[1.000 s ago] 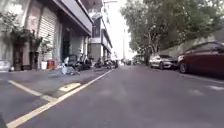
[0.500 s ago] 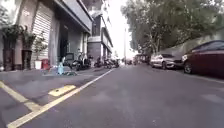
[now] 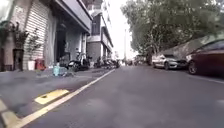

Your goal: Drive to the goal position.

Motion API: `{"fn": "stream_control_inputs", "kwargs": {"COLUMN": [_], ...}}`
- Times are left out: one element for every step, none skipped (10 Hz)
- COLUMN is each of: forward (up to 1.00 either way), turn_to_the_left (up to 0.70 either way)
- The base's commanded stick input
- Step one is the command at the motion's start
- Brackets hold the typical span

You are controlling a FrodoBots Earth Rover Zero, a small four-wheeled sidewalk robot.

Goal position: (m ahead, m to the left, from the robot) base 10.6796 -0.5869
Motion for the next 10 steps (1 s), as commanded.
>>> {"fn": "stream_control_inputs", "kwargs": {"forward": [0.7, 0.7, 0.7, 0.7, 0.7, 0.7, 0.7, 0.7, 0.7, 0.7], "turn_to_the_left": [0.0, 0.0, 0.0, 0.0, 0.0, 0.0, 0.0, 0.0, 0.0, 0.0]}}
